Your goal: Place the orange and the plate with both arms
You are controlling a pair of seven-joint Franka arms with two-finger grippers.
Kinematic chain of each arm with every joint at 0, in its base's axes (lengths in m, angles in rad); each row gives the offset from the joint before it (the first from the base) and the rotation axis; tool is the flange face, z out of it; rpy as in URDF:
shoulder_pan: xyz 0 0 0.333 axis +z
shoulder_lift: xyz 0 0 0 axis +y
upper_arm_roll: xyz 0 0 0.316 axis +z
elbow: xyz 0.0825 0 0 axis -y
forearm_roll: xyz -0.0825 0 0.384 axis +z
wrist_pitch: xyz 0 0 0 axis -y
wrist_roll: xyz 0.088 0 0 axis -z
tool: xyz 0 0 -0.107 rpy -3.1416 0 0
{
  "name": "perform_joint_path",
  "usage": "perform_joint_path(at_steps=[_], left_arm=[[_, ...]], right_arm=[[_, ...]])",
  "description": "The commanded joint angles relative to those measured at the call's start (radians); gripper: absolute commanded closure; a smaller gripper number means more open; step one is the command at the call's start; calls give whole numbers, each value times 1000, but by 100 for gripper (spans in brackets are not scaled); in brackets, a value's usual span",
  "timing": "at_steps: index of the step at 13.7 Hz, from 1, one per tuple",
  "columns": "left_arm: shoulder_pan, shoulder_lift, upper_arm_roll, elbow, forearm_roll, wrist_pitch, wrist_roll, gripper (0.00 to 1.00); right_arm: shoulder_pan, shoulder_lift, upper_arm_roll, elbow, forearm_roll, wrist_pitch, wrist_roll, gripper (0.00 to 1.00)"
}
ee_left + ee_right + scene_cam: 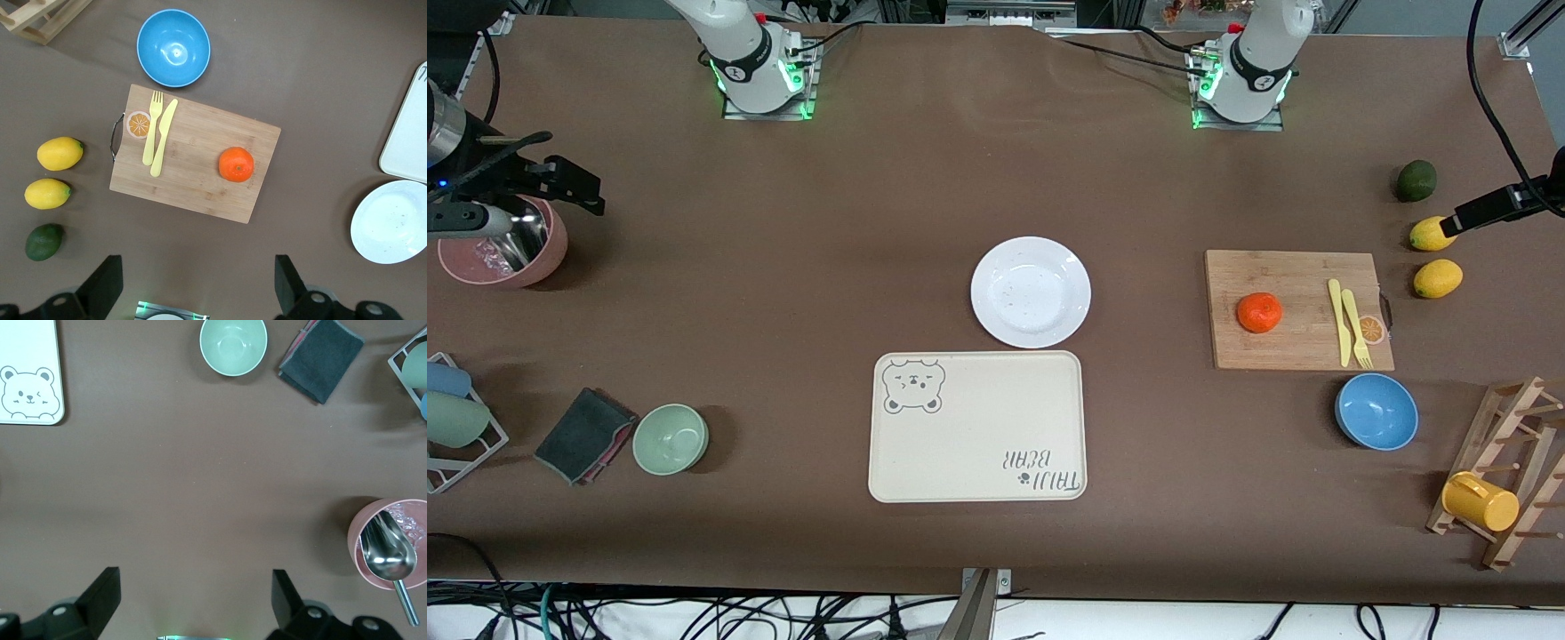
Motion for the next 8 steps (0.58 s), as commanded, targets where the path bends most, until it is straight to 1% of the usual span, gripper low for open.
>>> perform_joint_path(at_steps=[1,8], left_arm=[[5,-13,-2,2,-10,-18,20,0],[5,-21,-3,-17,-9,-19,20,0]], right_arm=[[-7,6,2,22,11,-17,-5,0],[-7,6,2,22,9,-17,-7,0]])
